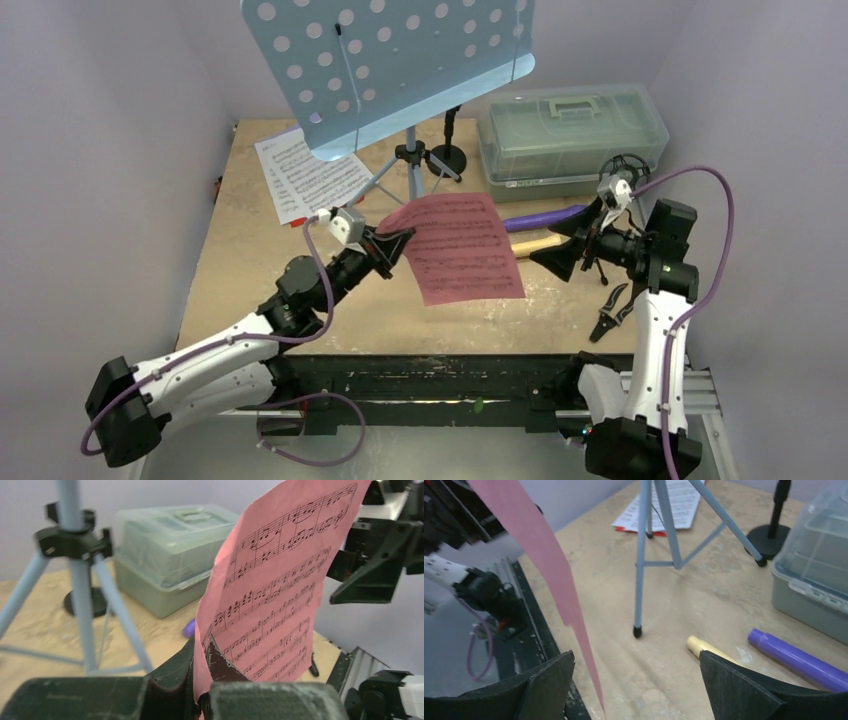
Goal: Pack up the instrument practice props
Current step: Pick up the sheet music from the music stand, then place the sheet music at the corner of the board.
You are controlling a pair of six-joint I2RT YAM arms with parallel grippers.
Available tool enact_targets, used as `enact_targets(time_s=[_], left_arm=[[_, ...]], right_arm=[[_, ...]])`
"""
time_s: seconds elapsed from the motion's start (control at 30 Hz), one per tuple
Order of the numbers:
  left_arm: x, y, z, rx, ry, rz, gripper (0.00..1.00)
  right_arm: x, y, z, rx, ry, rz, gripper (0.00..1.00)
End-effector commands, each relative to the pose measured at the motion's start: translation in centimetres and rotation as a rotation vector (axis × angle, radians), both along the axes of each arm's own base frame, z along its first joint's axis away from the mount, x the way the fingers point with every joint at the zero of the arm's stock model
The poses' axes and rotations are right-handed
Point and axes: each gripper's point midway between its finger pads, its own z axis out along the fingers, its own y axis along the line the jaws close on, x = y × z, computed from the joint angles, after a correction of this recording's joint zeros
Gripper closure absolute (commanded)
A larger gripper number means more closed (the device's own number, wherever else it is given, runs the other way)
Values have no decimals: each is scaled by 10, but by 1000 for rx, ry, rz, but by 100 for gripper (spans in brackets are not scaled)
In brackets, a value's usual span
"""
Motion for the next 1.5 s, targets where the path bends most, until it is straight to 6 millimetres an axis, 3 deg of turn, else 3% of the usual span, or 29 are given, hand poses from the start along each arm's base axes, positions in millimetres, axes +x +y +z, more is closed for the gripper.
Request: enact_targets(time_s=[0.0,0.13,0.27,0.53,0.8,0.93,1.23,1.47], left_arm=[[11,40,-31,101,201,144,100],[20,84,-39,172,268,349,100],[33,127,-54,245,333,598,100],[60,176,-67,272,388,887,100],[100,222,-65,187,433,1002,100],[127,257,-67,169,469,1087,100],[179,313,-53,123,423,1179,100],[224,338,-85,174,475,1212,100]], right_arm=[[28,-21,-26,-96,-71,-130,1],[32,-31,-39,-131,-118,-241,1],[34,-42,-32,-168,-177,-351,1],[40,-60,-31,-232,-213,-458,1],[32,-57,-24,-244,-270,-456,1],[33,-54,-26,-236,-256,-437,1],[37,-56,-33,-234,-223,-431,1],[41,-58,-36,-236,-213,-437,1]])
